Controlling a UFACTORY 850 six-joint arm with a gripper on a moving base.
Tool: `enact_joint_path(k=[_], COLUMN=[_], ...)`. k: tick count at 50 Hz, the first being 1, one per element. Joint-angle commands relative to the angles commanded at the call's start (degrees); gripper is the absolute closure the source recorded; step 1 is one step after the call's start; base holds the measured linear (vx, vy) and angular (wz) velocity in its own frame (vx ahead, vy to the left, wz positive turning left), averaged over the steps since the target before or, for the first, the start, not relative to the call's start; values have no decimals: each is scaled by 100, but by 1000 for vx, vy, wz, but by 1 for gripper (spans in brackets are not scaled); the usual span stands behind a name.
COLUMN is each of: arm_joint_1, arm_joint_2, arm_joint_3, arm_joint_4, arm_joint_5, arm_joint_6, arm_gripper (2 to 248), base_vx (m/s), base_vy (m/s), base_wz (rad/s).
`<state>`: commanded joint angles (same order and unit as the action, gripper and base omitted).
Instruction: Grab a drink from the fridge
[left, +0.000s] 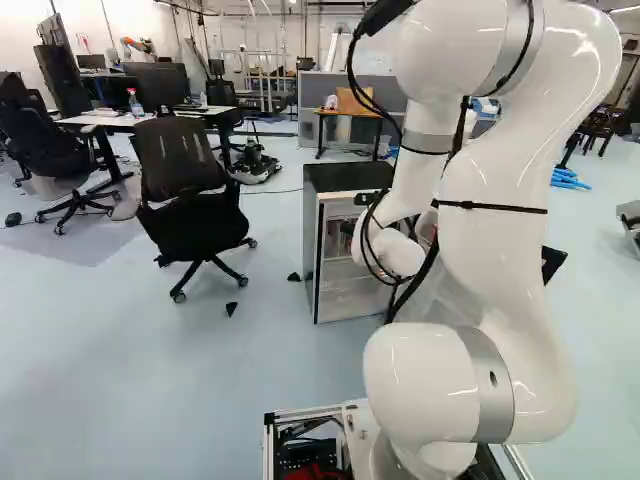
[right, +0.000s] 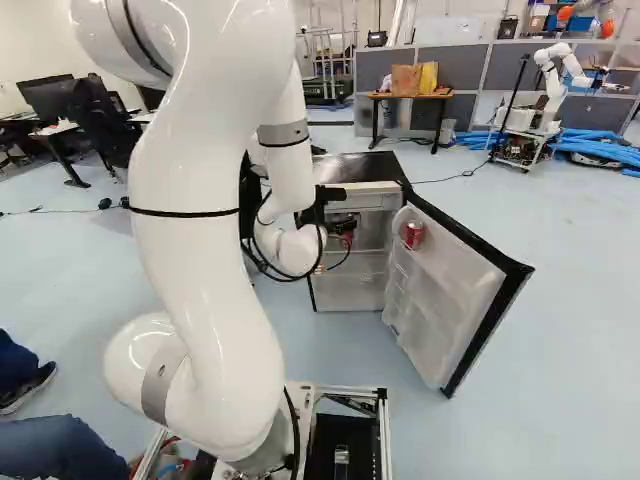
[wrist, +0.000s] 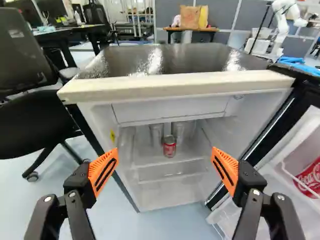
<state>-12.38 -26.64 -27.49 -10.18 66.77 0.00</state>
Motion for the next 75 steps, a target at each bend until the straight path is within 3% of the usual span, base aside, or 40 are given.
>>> enact_joint_path(k=[18, 31, 75], arm_joint_1=[-149, -188, -198], arm_joint_2=[-523, -919, -1883], arm_joint_3=[-383, -718, -1303], arm_joint_4=[-531, -690, -690], arm_joint_5=[-556, -841, -611], arm_joint_6=[0, 0, 0], arm_gripper=[3, 3, 3], base_vx=[0, 0, 0], base_vy=[0, 0, 0], base_wz=[0, 0, 0])
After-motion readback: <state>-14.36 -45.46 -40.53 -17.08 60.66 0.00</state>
